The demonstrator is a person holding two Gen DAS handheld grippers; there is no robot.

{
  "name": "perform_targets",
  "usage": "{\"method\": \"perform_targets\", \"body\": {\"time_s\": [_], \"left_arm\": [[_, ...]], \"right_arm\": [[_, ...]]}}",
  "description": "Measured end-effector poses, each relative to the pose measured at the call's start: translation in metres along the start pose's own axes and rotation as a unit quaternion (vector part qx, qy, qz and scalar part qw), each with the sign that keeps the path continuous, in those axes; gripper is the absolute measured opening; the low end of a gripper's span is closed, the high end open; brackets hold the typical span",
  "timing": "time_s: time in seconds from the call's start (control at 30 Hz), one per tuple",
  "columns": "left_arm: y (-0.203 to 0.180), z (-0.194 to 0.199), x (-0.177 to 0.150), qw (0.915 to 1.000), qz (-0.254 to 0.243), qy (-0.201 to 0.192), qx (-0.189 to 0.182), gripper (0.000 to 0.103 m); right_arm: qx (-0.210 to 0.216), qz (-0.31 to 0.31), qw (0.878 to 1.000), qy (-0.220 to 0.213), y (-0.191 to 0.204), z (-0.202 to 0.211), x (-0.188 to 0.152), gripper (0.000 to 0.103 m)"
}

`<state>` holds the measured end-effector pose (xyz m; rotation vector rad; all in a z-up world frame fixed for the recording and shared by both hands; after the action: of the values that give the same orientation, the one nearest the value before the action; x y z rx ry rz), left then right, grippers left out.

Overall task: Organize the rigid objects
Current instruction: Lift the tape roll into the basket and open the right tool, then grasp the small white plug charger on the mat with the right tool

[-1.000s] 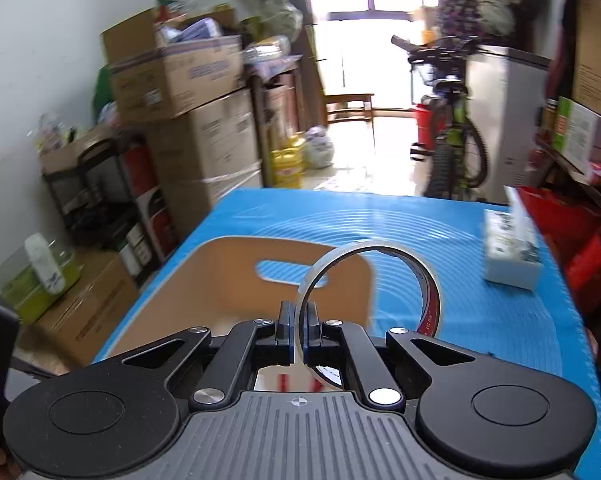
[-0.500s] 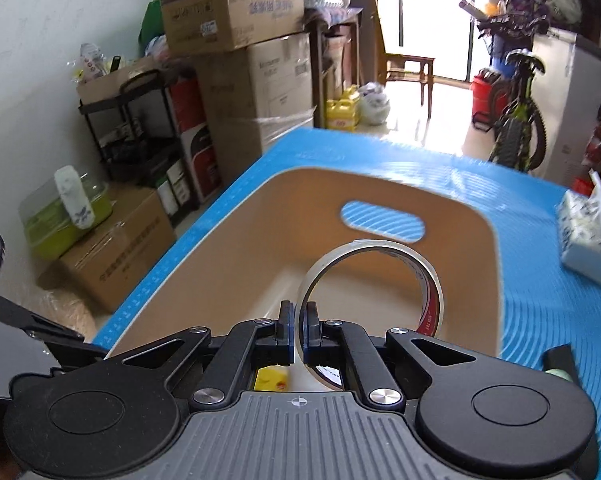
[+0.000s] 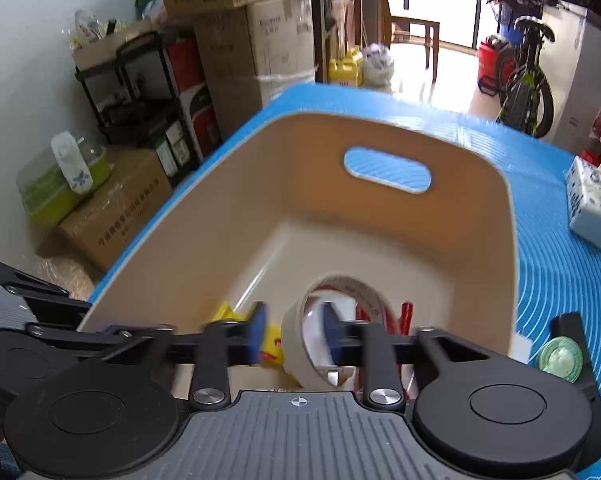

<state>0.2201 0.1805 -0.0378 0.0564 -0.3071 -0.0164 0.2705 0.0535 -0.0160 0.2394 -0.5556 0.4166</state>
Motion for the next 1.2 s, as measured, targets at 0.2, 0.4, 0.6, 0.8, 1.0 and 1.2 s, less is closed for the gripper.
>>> {"method": "perform_targets", "body": {"time_s": [0.2,0.4,0.6,0.8,1.0,1.2], "left_arm": [[0.0,0.0,0.0,1.0,0.0,0.0,0.0,0.007],[0.0,0.0,0.0,1.0,0.001,0.001,0.0,0.007],[0.0,0.0,0.0,1.0,0.0,0.001,0.001,0.007],[0.0,0.0,0.0,1.0,0.001,0.001,0.0,0.007],[-0.001,0.0,0.0,1.0,0.001,0.002,0.003,0.007],[-0.003,-0.001,0.0,1.0,0.0,0.003,0.006,0.007]], "right_arm": [[0.013,-0.017,1.0,-0.018,-0.019,0.028,0.002,0.061],[-0.002,-0.033,0.999,-0.034,-0.05,0.056,-0.002,0.062],[-0.053,-0.024,0.997,-0.051,-0.082,0.08,-0.006,0.062],[-0.09,-0.056,0.993,-0.046,-0.128,0.078,-0.017,0.063],[-0.103,-0.066,0.992,-0.013,-0.154,0.049,-0.036,0.063],[-0.1,-0.081,0.992,0.003,-0.157,0.018,-0.05,0.063]]}}
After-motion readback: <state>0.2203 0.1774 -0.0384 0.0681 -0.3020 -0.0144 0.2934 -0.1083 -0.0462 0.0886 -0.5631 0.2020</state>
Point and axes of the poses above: each gripper's, at about its wrist camera, not at the fingertips, and z roughly against the way its jaws point, y to its left, x to its top, the point moved 2 cm from there along -z, roughly the way its jaws point, and after that the axes turned 6 degrees about y, right-handed, at the moved point
